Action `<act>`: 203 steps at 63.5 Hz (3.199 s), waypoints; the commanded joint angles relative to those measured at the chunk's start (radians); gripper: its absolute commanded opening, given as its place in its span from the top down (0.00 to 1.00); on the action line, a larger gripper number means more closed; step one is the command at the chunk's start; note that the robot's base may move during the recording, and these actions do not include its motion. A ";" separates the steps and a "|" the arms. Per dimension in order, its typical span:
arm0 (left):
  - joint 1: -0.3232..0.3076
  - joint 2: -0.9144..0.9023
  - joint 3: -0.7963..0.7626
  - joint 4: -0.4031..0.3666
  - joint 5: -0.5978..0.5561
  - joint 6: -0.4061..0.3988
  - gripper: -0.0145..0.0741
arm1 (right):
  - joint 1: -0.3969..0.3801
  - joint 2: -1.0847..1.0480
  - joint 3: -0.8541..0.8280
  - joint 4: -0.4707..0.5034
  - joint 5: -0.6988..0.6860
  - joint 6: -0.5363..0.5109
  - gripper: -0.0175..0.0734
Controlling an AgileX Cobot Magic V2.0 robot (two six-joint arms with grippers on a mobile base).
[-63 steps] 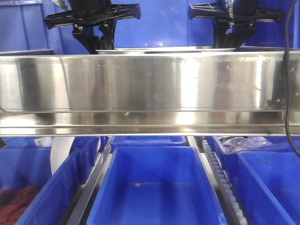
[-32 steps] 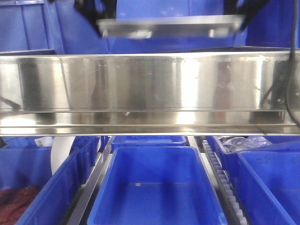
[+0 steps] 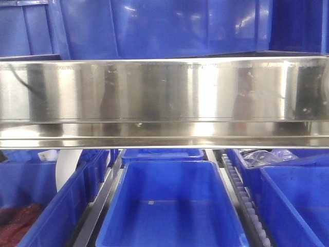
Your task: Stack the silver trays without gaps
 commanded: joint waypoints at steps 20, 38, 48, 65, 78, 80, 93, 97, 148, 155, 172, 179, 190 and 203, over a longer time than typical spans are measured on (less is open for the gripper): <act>-0.031 -0.184 0.181 0.003 0.049 0.031 0.89 | 0.088 -0.089 -0.032 0.042 0.004 0.028 0.75; -0.031 -0.256 0.270 0.010 0.049 0.013 0.89 | 0.135 -0.102 -0.024 0.041 0.047 0.063 0.75; -0.031 -0.286 0.301 0.010 0.049 0.001 0.89 | 0.140 -0.146 0.022 0.033 0.042 0.079 0.75; -0.037 -0.332 0.305 0.010 0.049 -0.002 0.89 | 0.140 -0.228 0.091 0.005 0.042 0.080 0.75; -0.039 -0.358 0.305 0.007 0.049 -0.002 0.89 | 0.140 -0.244 0.091 0.006 0.034 0.080 0.75; -0.039 -0.358 0.305 0.007 0.049 -0.002 0.89 | 0.140 -0.244 0.091 0.006 0.034 0.080 0.75; -0.039 -0.358 0.305 0.013 0.049 -0.002 0.89 | 0.140 -0.244 0.091 0.006 0.020 0.080 0.75; -0.039 -0.358 0.305 0.013 0.049 -0.002 0.89 | 0.140 -0.244 0.091 0.006 0.020 0.080 0.75; -0.039 -0.354 0.305 -0.081 0.044 -0.002 0.89 | 0.140 -0.239 0.091 0.006 0.036 0.080 0.75; -0.039 -0.352 0.305 -0.112 0.047 0.002 0.89 | 0.140 -0.239 0.091 0.008 0.064 0.080 0.75; -0.039 -0.354 0.305 -0.171 0.048 0.034 0.89 | 0.140 -0.250 0.093 0.080 0.081 0.080 0.75; -0.039 -0.356 0.305 -0.169 0.048 0.034 0.89 | 0.140 -0.263 0.099 0.092 0.081 0.080 0.75; -0.039 -0.356 0.318 -0.159 0.048 0.034 0.89 | 0.140 -0.276 0.152 0.091 0.081 0.080 0.75; -0.039 -0.373 0.428 -0.169 0.048 0.034 0.89 | 0.140 -0.289 0.236 0.092 0.081 0.080 0.75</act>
